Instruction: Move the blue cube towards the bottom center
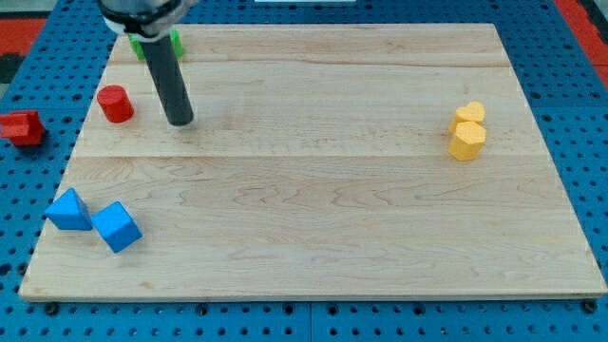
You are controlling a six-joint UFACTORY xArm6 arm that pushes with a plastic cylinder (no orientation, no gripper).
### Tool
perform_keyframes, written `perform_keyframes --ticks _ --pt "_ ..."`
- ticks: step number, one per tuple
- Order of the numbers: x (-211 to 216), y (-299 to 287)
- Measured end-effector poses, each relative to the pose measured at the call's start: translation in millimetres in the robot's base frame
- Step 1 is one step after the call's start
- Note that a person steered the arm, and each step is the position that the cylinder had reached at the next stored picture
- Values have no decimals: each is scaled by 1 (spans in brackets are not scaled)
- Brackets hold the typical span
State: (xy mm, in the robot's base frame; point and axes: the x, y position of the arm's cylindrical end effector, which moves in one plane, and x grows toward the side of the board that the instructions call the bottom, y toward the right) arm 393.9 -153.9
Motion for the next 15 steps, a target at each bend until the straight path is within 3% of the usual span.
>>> perform_keyframes --ticks 1,4,5,6,7,8,10,11,12,14,15 --pt "0 0" --pt "68 22" --pt "90 108" --pt "186 114" --pt "225 55" --pt "223 -20" --pt "184 -92" --pt "136 -47" --pt "99 37" --pt "114 -19" --pt "114 42"
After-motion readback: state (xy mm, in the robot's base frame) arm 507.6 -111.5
